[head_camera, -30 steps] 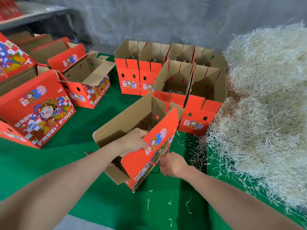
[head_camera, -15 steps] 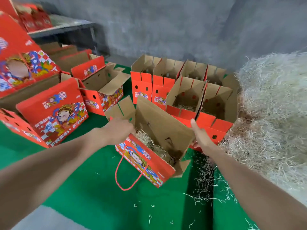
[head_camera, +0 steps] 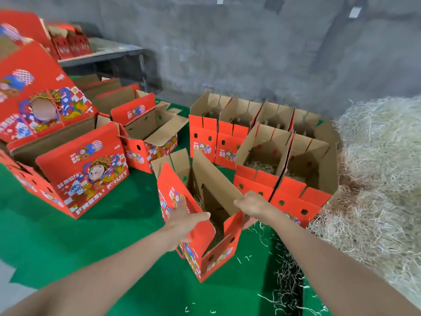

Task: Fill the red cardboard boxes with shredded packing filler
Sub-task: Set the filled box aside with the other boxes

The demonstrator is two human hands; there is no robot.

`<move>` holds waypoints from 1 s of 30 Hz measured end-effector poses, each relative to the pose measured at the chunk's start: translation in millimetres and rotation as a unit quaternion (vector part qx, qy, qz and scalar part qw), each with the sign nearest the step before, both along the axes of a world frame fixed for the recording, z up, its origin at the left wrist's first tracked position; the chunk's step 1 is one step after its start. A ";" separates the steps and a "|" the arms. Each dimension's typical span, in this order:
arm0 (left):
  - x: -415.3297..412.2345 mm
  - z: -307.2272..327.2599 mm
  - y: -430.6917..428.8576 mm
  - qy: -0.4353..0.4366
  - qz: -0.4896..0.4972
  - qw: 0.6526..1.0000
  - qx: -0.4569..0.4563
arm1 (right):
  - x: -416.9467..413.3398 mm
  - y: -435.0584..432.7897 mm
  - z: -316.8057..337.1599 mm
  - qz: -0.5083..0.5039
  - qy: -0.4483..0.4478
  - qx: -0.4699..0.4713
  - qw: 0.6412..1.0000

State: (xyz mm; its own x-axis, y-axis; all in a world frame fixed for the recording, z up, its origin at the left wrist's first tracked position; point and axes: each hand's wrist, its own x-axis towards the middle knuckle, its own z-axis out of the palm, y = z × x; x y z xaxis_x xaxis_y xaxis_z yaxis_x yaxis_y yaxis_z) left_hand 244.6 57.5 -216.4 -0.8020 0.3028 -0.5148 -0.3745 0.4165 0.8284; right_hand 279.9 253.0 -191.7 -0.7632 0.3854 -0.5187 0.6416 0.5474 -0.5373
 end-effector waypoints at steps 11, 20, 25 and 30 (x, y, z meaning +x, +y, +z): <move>-130.9 26.6 15.1 0.084 -0.076 0.988 0.103 | -70.8 -43.2 -20.6 -0.301 0.172 -0.134 0.929; -179.4 -14.3 43.2 -0.017 -0.102 0.993 0.060 | -131.3 -36.7 -21.8 -0.429 0.171 -0.154 0.874; -208.7 -22.7 72.2 -0.043 -0.136 0.983 0.116 | -147.8 -16.1 -21.3 -0.473 0.194 -0.110 0.852; -224.9 -29.4 96.9 -0.047 -0.137 0.980 0.140 | -144.1 -27.2 -19.0 -0.341 0.270 0.123 0.892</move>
